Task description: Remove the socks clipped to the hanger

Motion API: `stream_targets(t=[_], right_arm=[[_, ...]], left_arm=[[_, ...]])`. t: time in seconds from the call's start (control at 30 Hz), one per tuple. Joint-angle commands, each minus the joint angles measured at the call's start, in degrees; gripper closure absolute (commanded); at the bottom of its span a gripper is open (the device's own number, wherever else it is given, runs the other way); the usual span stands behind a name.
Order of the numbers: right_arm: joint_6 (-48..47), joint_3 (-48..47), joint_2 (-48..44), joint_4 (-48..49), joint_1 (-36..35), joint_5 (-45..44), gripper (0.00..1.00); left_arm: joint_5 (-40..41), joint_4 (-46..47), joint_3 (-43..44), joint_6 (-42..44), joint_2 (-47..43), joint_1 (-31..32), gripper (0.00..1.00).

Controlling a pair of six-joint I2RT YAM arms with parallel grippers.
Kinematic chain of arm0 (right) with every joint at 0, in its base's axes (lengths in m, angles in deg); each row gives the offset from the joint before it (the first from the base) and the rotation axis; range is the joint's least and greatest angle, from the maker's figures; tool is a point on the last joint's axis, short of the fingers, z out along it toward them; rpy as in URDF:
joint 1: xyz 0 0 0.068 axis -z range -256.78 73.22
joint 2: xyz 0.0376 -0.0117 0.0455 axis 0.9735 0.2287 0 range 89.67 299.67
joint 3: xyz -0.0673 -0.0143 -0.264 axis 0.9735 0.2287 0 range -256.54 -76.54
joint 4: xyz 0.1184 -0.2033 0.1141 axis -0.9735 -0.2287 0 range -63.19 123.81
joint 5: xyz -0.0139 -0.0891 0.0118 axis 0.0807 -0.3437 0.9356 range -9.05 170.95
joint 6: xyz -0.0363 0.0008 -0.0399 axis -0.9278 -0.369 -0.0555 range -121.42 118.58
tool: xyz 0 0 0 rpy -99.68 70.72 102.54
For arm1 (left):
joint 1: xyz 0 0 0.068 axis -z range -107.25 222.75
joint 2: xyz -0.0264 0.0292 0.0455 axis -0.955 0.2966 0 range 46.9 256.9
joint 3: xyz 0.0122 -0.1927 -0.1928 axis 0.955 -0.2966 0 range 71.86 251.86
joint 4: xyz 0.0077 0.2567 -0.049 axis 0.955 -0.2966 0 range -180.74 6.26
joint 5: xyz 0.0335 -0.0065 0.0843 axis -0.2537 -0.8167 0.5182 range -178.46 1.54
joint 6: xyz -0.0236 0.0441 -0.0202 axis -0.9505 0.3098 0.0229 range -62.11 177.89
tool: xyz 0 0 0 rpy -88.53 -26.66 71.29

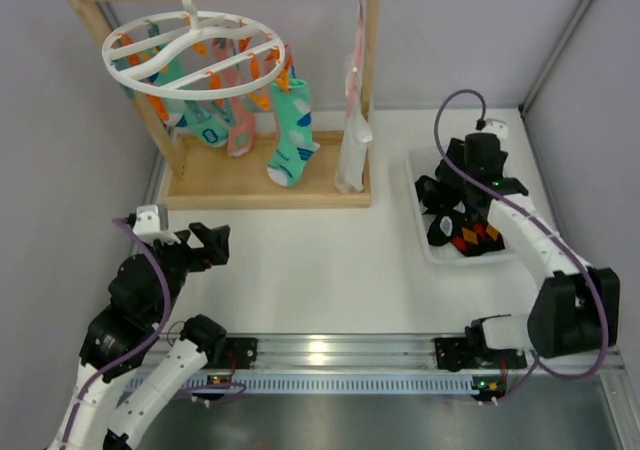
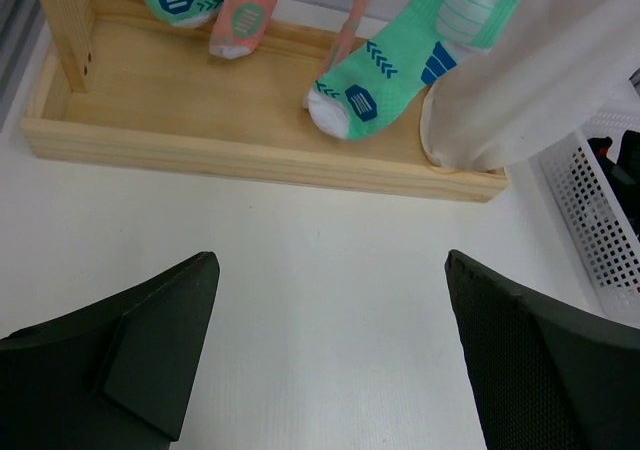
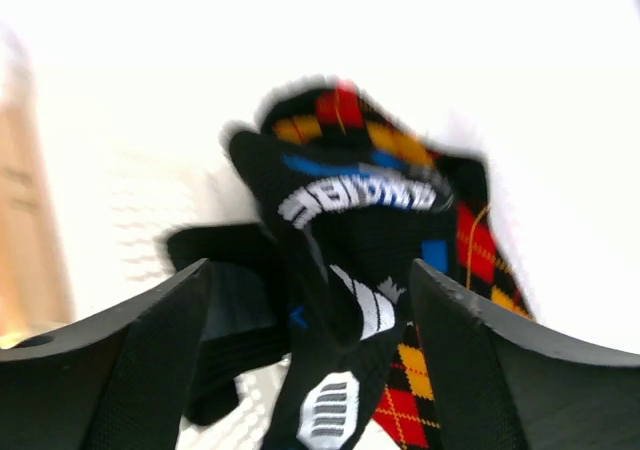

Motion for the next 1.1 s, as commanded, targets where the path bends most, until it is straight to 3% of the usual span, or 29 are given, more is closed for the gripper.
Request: stream_targets(t=[0.0,0.1,0.17,0.23,0.27,0.43,0.53,0.73,0.87,1.07], right_arm=[[0.3,-5.5,-12.6,-1.4,0.6,-2.1,0.22],[-0.8,-2.6,-21.5,0.3,-0.3,3.5,0.17],[-2.4,4.8,-26.3,6.1,-3.8,17.7,0.15],[-2.4,10.2,-31.2,18.2,-9.2,34.7,0.15],[-1.9,14.0,-31.9,21.6,-11.7,37.0,0.16],[-6.1,16.1,-27.1,35.1,-34.6,27.1,0.21],[-9.3,11.9,-18.8,38.2,-40.3,20.7,0.24],[-11.0,2.0,-0.1,49.2,-41.6,3.7,0.23],[-15.8,-5.8,11.6,56.3,-41.3,1.3,0.22],[-16.7,-17.1,23.3,56.7,-37.8,1.7,0.17]], left_arm=[[1.6,2.9,-0.2,-0.7,-1.3,-0.2,0.02],[2.7,2.9,-0.3,-1.2,-2.8,-0.3,0.02],[3.6,2.9,-0.4,-1.5,-3.2,-0.3,0.02],[4.1,3.0,-0.4,-1.8,-3.4,-0.3,0.02],[4.4,2.9,-0.5,-1.9,-3.3,-0.3,0.02],[3.5,2.9,-0.4,-1.7,-1.3,-0.2,0.02],[3.3,2.9,-0.4,-1.5,-0.9,-0.2,0.02],[3.7,2.9,-0.5,-1.5,-1.0,-0.3,0.02],[3.4,3.0,-0.4,-1.3,-0.4,-0.2,0.02],[2.7,2.9,-0.4,-1.0,-0.1,-0.3,0.02]])
